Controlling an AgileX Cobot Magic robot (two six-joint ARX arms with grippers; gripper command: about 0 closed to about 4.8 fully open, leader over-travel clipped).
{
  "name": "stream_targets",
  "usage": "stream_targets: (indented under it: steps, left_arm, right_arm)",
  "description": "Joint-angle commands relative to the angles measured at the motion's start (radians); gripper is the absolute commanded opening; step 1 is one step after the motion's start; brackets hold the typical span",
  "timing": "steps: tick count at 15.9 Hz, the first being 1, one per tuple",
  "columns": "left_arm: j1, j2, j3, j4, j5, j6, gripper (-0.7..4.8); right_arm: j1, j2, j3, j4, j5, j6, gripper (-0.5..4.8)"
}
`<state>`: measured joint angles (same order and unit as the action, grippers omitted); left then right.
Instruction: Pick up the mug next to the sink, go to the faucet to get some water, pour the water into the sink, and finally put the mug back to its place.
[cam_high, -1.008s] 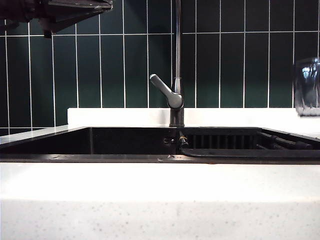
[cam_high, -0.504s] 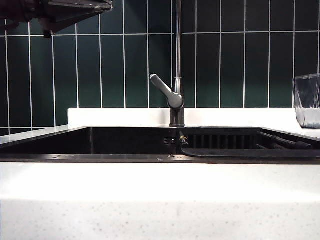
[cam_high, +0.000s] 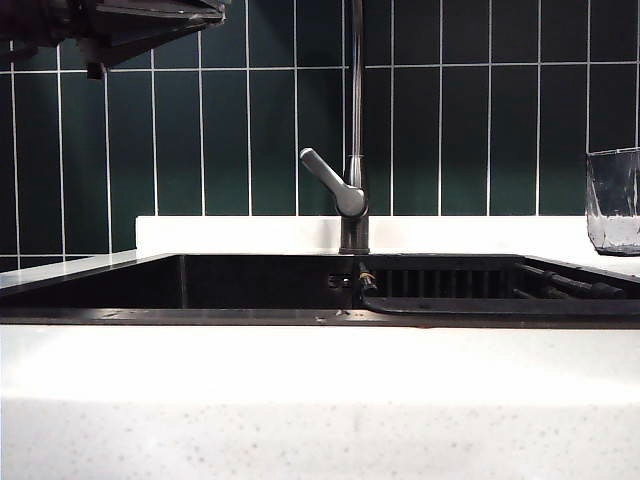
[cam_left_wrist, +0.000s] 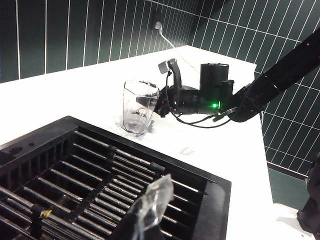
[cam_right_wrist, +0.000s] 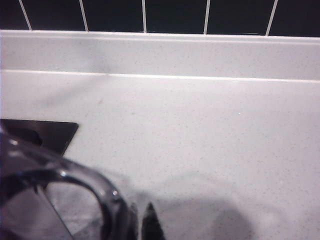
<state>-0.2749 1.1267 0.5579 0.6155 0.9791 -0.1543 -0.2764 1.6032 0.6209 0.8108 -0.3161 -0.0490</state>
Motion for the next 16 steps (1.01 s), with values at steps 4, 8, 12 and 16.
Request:
stream_targets:
  steps: [4, 8, 12, 16]
  left_arm:
    - [-0.002, -0.004, 0.002, 0.006, 0.001, -0.003, -0.06]
    - [-0.002, -0.004, 0.002, 0.006, 0.002, -0.003, -0.06]
    - [-0.002, -0.004, 0.002, -0.001, 0.001, -0.002, -0.06]
    - [-0.002, -0.004, 0.002, -0.001, 0.001, -0.002, -0.06]
  right_arm:
    - [-0.001, 0.013, 0.006, 0.024, -0.023, 0.017, -0.04]
    - [-0.001, 0.051, 0.006, 0.024, -0.023, 0.018, -0.04]
    - [-0.002, 0.056, 0.006, 0.032, -0.021, 0.016, 0.00]
    - [-0.003, 0.056, 0.006, 0.033, -0.016, -0.008, 0.68]
